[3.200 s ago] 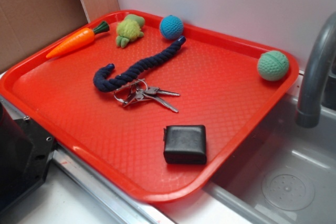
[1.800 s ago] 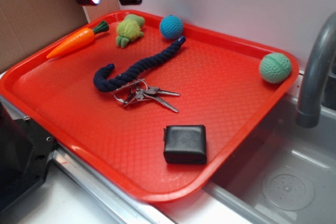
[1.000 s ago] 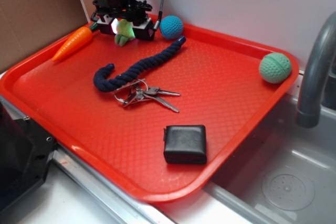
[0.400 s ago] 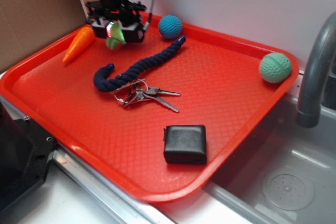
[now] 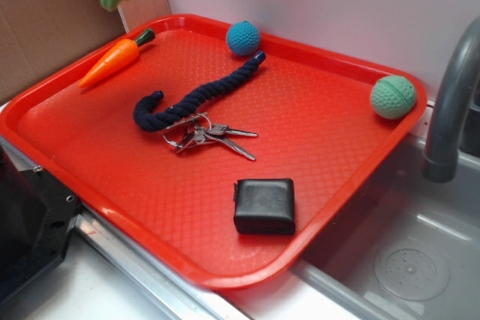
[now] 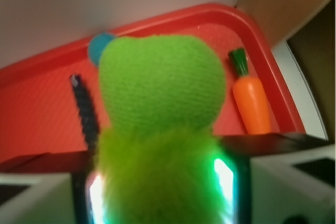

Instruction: Grab the green animal.

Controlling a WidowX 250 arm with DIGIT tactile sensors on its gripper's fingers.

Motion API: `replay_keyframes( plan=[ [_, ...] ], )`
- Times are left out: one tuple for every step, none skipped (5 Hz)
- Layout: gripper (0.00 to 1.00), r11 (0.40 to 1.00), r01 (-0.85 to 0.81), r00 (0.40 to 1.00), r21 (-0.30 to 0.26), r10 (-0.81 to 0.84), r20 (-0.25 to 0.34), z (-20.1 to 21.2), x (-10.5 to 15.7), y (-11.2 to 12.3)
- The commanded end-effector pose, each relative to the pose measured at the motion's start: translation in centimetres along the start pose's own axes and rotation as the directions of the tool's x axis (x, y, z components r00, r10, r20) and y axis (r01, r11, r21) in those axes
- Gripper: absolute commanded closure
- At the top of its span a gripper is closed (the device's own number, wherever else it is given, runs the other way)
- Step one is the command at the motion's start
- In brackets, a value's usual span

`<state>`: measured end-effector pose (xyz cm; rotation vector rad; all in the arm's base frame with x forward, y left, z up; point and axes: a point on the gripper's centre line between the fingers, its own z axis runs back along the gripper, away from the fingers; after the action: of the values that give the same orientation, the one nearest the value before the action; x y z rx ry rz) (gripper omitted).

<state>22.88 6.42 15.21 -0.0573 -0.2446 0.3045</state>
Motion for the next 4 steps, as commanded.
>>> replay_keyframes(
  plan=[
    [1.00,0.986,0.166,0.986,-0.015,-0.165,0.028,6.8,-0.3,-1.7],
    [1.00,0.980,0.199,0.980,0.006,-0.199,0.010,8.1,-1.0,-2.7],
    [1.00,0.975,0.219,0.976,0.049,-0.217,-0.033,8.6,-1.6,-3.7],
    [1.00,0.965,0.254,0.967,0.063,-0.254,-0.017,8.6,-2.3,-3.8]
  ],
)
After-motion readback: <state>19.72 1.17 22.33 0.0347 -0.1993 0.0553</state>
